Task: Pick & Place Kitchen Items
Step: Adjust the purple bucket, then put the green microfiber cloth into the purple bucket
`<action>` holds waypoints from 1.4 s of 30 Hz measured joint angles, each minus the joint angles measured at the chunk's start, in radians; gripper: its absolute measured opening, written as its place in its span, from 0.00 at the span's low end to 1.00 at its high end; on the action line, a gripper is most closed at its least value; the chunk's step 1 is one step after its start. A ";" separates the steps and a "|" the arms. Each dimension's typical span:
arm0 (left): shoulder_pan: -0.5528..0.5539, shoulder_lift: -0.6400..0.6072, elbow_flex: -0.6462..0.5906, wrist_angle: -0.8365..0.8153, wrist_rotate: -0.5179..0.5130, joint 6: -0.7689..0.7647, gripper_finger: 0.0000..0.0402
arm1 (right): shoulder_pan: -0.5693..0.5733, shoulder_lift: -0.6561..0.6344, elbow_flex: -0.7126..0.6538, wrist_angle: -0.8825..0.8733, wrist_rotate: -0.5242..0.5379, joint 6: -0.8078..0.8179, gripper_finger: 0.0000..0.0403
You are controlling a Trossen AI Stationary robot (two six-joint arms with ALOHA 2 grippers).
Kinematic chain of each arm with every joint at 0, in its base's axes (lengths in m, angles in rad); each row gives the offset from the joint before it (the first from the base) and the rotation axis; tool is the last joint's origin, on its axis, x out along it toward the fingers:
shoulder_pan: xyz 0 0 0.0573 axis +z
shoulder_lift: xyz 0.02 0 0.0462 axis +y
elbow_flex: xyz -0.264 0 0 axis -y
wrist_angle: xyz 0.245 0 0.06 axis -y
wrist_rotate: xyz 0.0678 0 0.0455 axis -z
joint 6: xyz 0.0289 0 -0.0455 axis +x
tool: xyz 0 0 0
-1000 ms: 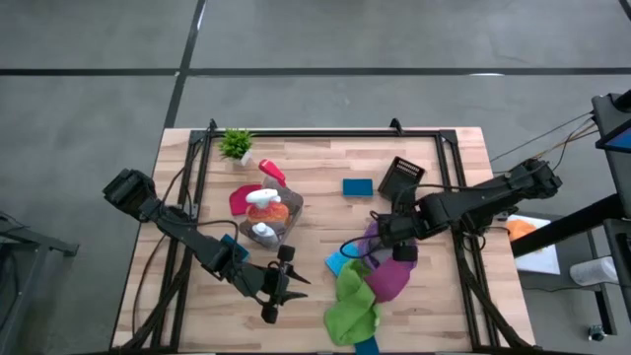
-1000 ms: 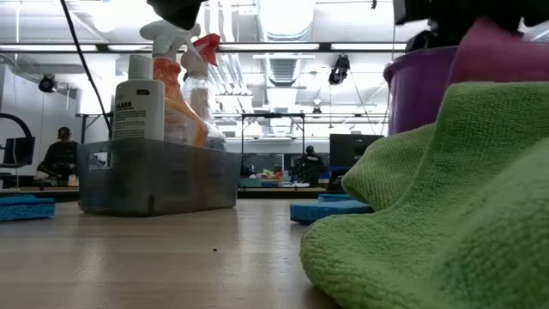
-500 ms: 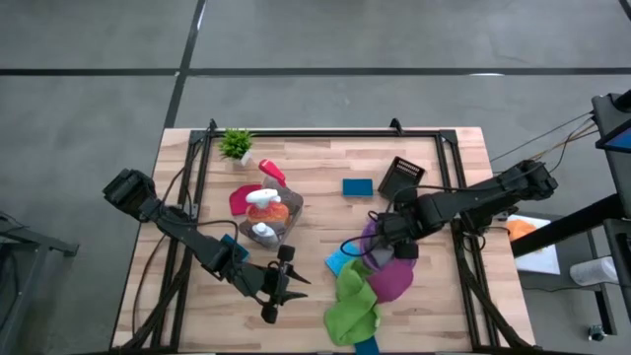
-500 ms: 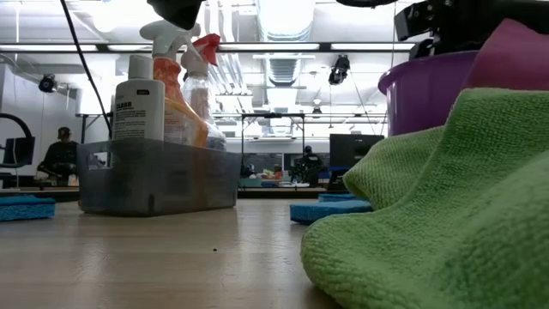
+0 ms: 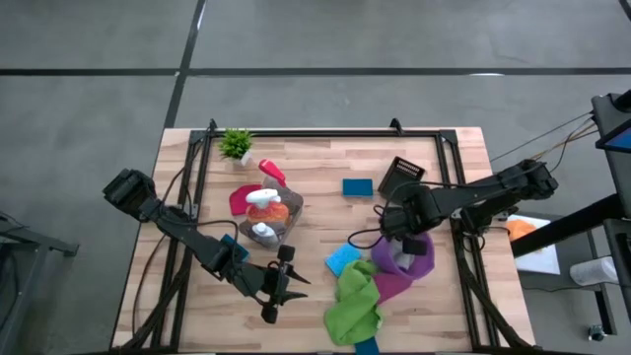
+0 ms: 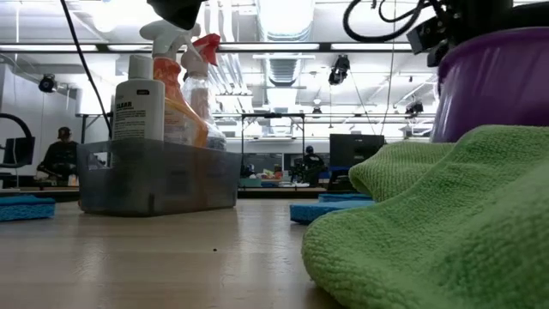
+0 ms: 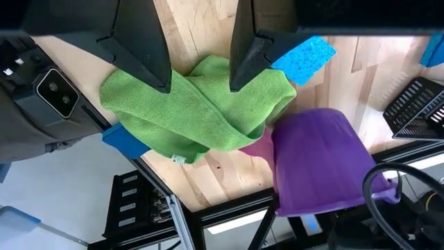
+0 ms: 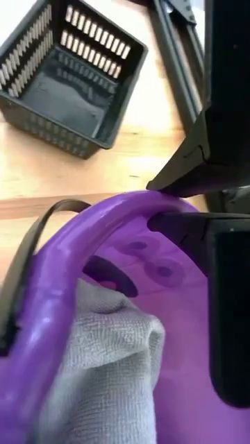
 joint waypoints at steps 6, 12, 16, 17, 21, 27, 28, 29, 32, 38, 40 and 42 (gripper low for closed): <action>0.000 0.000 0.000 -0.004 0.000 0.000 0.37 | -0.002 0.000 0.001 -0.052 -0.014 0.002 0.07; 0.000 0.000 0.000 -0.004 0.000 0.000 0.37 | -0.012 0.001 0.041 -0.096 0.019 0.010 0.07; 0.000 0.000 0.000 -0.005 0.000 0.000 0.37 | -0.029 0.001 0.067 -0.090 0.045 0.013 0.07; 0.000 0.000 0.000 -0.005 0.000 0.000 0.37 | -0.030 0.001 0.071 -0.087 0.052 0.012 0.08; 0.000 0.000 0.000 -0.006 0.000 0.000 0.37 | -0.030 0.002 0.076 -0.066 0.057 -0.024 0.16; 0.000 0.000 0.000 -0.012 0.000 0.000 0.37 | -0.043 0.029 0.082 -0.037 0.063 -0.075 0.33; 0.000 0.000 0.000 -0.014 0.000 0.000 0.37 | -0.045 0.039 0.086 -0.042 0.071 -0.078 0.35; 0.000 0.000 0.000 -0.016 0.000 0.000 0.37 | -0.048 0.048 0.089 -0.041 0.079 -0.081 0.38; 0.000 0.000 0.000 -0.015 0.000 0.000 0.37 | -0.048 0.074 0.106 -0.040 0.116 -0.091 0.46; 0.000 0.000 0.000 -0.016 0.000 0.000 0.37 | -0.048 0.095 0.161 -0.042 0.148 -0.101 0.60; 0.000 0.000 0.000 -0.016 0.000 0.000 0.37 | -0.048 0.088 0.180 -0.039 0.153 -0.101 0.63; 0.000 0.000 0.000 -0.015 0.000 0.000 0.37 | -0.044 0.081 0.202 -0.032 0.163 -0.101 0.64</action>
